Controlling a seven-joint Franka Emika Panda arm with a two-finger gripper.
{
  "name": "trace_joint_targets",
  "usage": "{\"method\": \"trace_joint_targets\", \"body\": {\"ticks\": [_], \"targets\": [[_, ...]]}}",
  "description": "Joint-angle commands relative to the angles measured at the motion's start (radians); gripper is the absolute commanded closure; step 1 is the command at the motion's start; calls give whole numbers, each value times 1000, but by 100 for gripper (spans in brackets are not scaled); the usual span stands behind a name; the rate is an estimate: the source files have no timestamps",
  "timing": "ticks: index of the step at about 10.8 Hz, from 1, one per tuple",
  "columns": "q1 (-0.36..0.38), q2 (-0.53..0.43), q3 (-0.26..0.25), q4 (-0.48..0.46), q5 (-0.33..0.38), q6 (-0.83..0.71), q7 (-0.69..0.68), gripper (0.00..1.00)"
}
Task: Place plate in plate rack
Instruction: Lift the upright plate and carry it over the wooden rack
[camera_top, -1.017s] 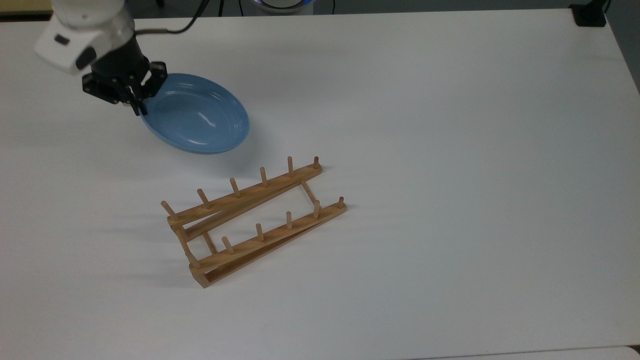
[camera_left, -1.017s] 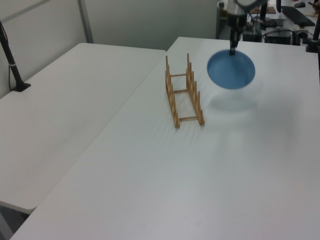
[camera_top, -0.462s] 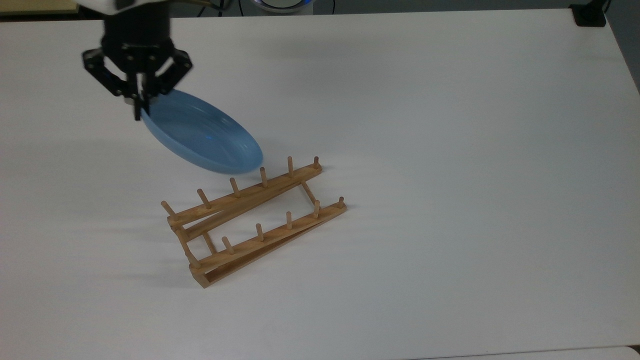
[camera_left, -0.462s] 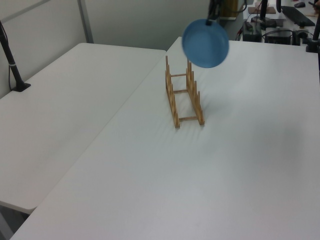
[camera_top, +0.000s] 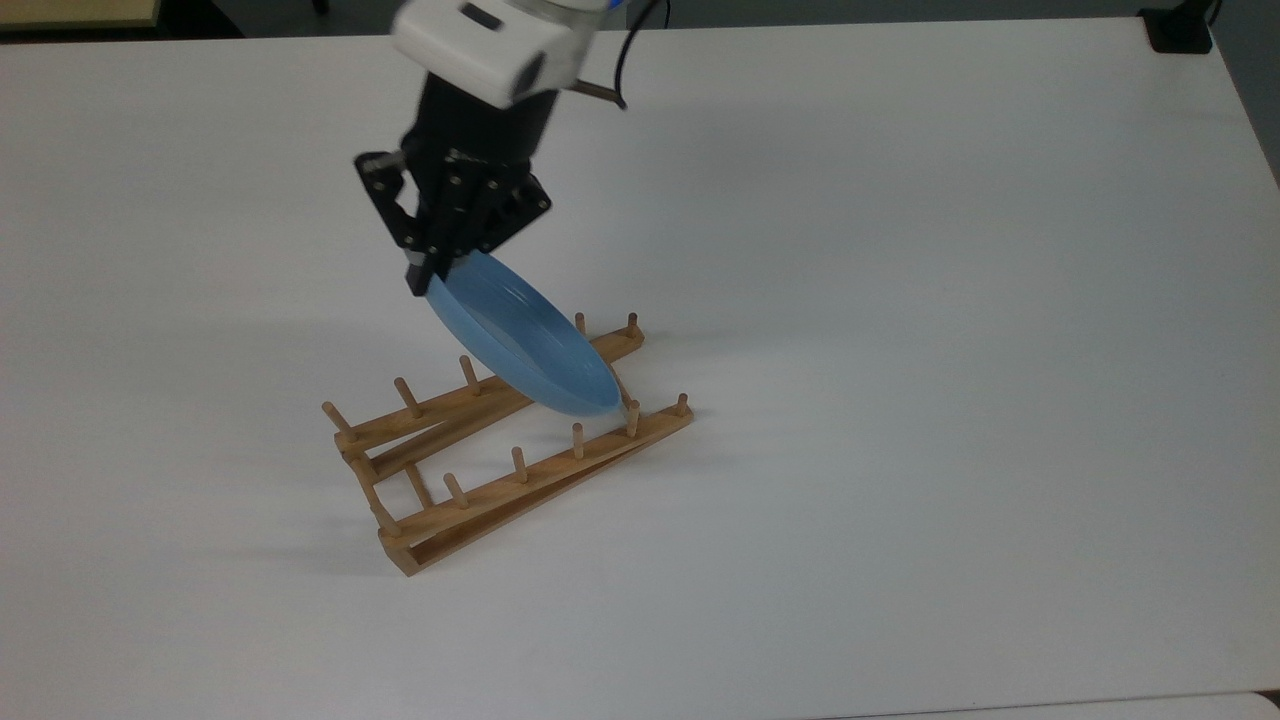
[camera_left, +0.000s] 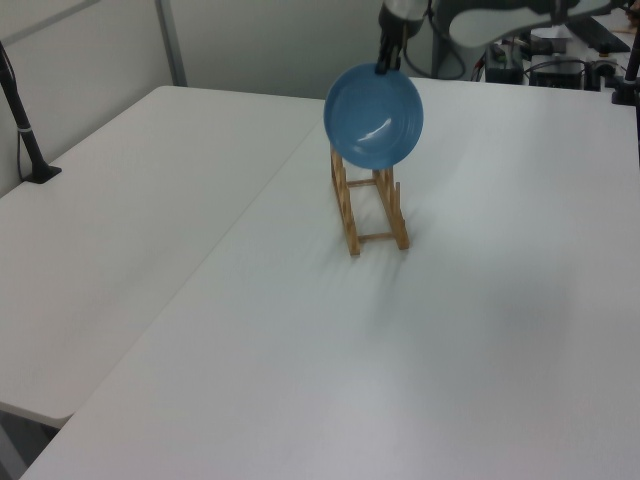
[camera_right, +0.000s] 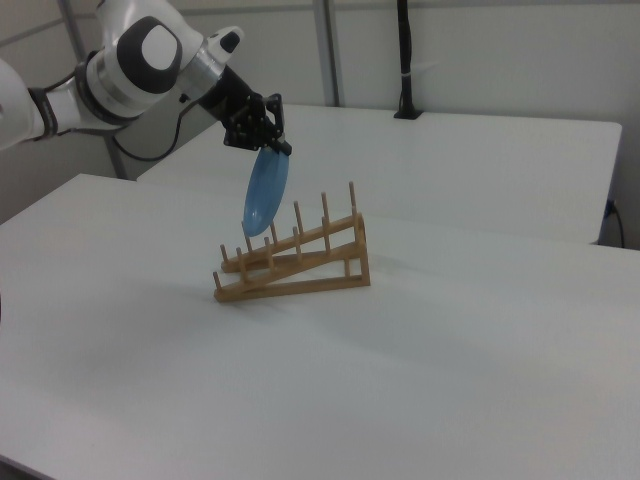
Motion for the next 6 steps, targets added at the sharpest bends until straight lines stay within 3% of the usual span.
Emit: {"method": "trace_joint_targets", "body": {"ticks": [1,4,6], "targets": [[40,38,-20,0,-99,21,63,100],[48,41,-7,-1,-188,21,113,100],[48,41,12,-13,-202,19,114,100]]}}
